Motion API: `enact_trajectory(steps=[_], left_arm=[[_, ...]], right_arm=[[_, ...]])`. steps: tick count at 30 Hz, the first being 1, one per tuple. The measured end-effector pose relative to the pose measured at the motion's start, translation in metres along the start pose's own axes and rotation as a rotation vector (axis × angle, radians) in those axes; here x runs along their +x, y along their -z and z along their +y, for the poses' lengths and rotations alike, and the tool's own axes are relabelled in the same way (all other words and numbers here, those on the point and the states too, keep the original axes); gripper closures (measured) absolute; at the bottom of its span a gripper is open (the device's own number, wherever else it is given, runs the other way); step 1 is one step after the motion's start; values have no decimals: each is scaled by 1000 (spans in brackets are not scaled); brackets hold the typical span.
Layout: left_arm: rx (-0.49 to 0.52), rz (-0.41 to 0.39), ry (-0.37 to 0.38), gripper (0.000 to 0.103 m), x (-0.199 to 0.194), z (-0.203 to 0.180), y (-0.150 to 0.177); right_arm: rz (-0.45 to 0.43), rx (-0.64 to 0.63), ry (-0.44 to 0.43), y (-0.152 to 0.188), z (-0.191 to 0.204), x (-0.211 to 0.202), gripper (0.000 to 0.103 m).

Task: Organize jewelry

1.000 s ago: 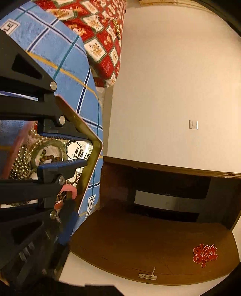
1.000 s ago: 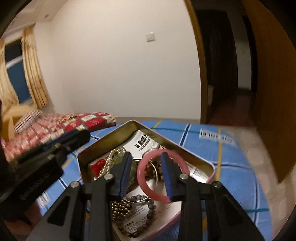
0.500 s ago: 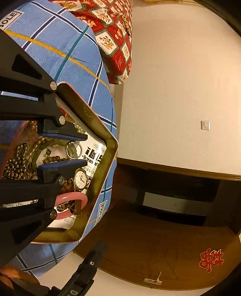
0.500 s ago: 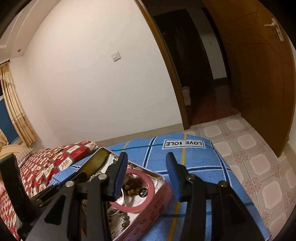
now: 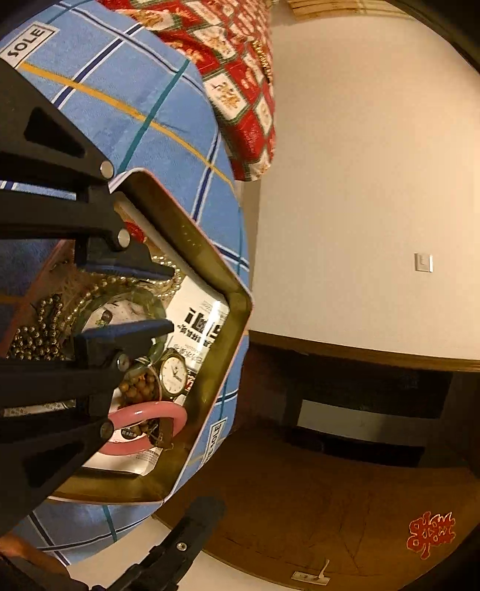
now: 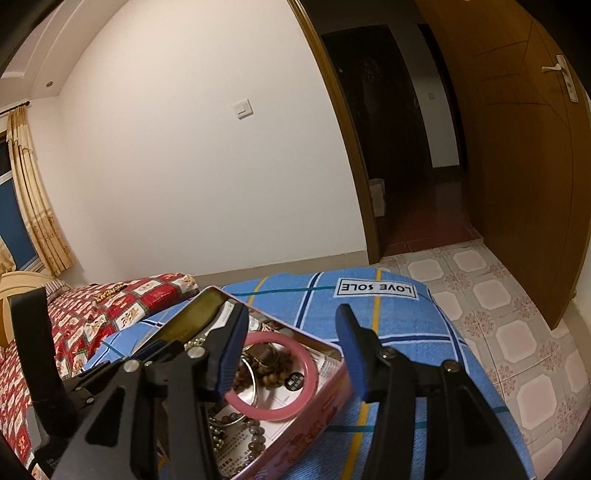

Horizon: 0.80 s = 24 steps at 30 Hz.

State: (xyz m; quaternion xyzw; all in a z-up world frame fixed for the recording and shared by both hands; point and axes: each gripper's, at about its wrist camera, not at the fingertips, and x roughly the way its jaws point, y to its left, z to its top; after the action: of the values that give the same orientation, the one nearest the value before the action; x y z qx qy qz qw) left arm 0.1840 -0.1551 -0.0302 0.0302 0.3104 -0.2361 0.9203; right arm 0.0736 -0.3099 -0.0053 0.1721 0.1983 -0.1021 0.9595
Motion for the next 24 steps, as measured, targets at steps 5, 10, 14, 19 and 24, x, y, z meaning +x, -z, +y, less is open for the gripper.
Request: enact_trajectory(steps=[5, 10, 14, 19, 24], left_arm=[[-31, -18, -24, 35, -5, 2, 1], [-41, -26, -51, 33, -13, 2, 4], [-33, -56, -103, 33, -28, 1, 8], [-56, -120, -171, 33, -54, 8, 19], [-95, -168, -204, 33, -74, 17, 25]], right_arm=[[-11, -22, 19, 1, 4, 1, 36], [-26, -33, 53, 2, 4, 3, 27], [-27, -60, 69, 5, 8, 5, 21], [-79, -120, 90, 10, 18, -1, 16], [-169, -175, 102, 14, 29, -18, 10]])
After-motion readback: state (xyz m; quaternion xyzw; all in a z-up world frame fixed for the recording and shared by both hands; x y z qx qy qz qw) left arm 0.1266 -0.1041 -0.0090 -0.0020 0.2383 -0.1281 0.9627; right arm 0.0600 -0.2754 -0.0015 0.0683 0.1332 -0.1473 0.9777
